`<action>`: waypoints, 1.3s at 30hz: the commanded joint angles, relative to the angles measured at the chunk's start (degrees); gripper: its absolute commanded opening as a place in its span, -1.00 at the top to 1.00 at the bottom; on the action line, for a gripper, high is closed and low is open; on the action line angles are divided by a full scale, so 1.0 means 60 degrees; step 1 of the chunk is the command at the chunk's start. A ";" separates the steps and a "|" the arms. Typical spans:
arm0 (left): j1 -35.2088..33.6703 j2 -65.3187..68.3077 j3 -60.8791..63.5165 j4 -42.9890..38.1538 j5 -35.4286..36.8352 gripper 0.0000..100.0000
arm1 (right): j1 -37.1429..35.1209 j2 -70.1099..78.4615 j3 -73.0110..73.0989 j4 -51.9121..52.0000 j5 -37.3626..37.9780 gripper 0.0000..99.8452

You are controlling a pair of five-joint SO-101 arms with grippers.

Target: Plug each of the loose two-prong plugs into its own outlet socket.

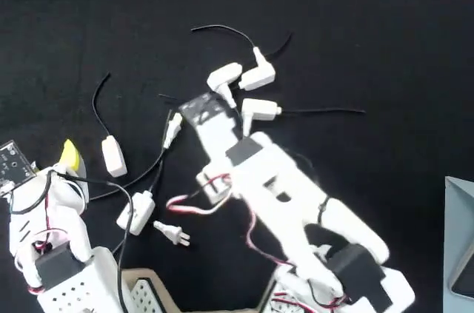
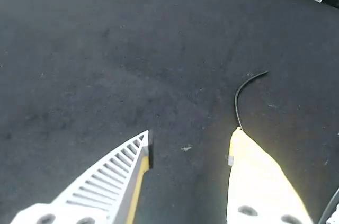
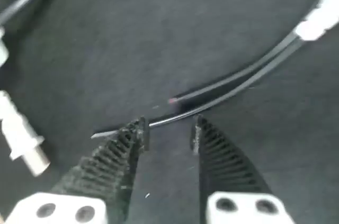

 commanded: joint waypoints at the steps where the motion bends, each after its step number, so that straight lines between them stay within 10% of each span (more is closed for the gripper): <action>1: -0.0037 -0.0059 -0.0051 -0.0059 0.0015 0.51 | 0.1026 -0.0359 -0.0403 -0.0908 -0.0059 0.72; 23: -0.0037 -0.0059 -0.0051 -0.0029 0.0015 0.51 | 0.4777 0.3744 -0.3758 -0.3106 0.2051 0.73; 39: -0.0037 -0.0059 -0.0037 -0.0044 0.0015 0.51 | -0.1670 -0.1927 -0.0799 0.0234 0.0015 0.68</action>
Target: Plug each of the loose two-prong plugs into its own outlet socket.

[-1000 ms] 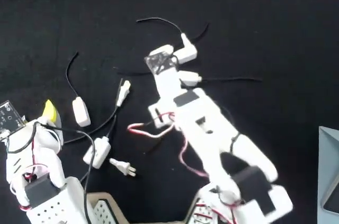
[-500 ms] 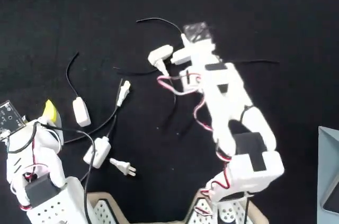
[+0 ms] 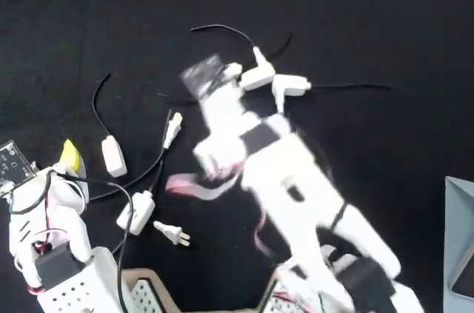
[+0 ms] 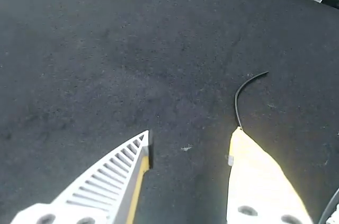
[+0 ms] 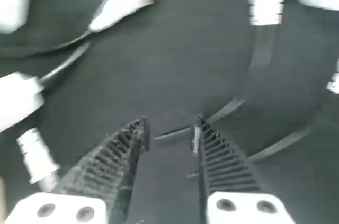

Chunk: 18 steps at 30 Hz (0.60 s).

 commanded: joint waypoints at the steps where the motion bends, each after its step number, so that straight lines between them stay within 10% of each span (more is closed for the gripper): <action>1: -0.0037 -0.0059 -0.0037 -0.0044 0.0015 0.51 | -0.2256 -0.0886 0.0593 0.0103 -0.0894 0.63; 18: -0.0022 -0.0059 0.0022 -0.0059 0.0015 0.51 | -0.4513 0.2366 0.0110 -0.1245 -0.1480 0.55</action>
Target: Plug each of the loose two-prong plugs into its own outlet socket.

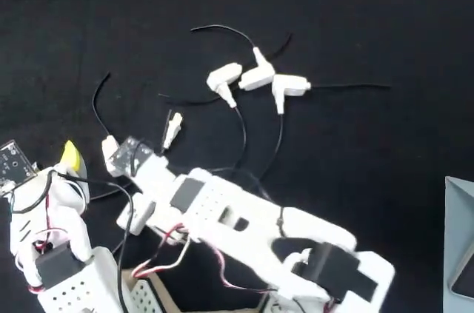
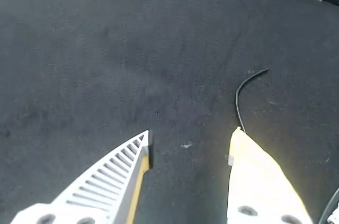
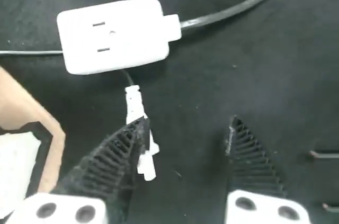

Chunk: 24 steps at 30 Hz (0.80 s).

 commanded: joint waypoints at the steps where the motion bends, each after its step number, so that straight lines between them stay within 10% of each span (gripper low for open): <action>1: -0.0022 -0.0059 -0.0081 -0.0059 0.0015 0.51 | -0.0337 0.0271 -0.0579 -0.0088 -0.0381 0.55; 24: -0.0022 -0.0059 -0.0095 -0.0059 0.0015 0.51 | -0.1040 0.0242 -0.0608 0.0527 -0.0601 0.56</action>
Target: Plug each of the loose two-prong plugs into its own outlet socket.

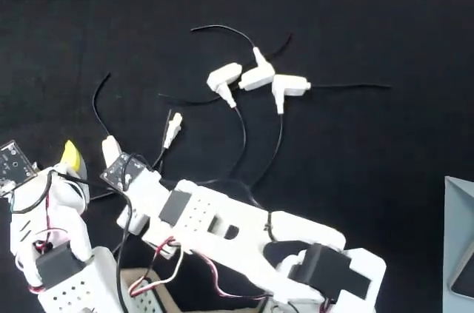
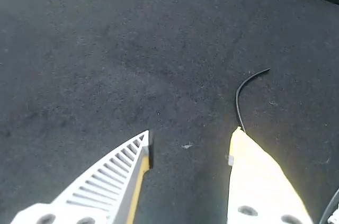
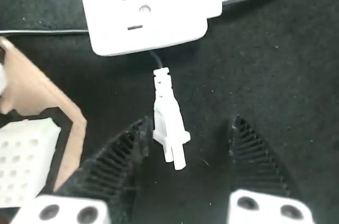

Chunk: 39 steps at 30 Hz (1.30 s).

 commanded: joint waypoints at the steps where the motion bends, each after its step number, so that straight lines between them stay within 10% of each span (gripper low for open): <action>1: -0.0007 -0.0059 -0.0095 -0.0059 0.0015 0.51 | -0.0220 0.0081 -0.0462 0.0015 -0.0088 0.56; 17: -0.0007 -0.0059 -0.0095 -0.0059 0.0015 0.51 | -0.0103 0.0740 -0.0857 -0.0322 0.0601 0.97; 29: -0.0007 -0.0059 -0.0095 -0.0059 0.0015 0.51 | 0.4322 -0.0418 0.0110 -0.0337 0.2037 0.98; 39: 0.0183 -0.0059 -0.0095 -0.0044 0.0015 0.51 | 0.4615 -0.4110 0.0886 0.0498 0.2081 0.98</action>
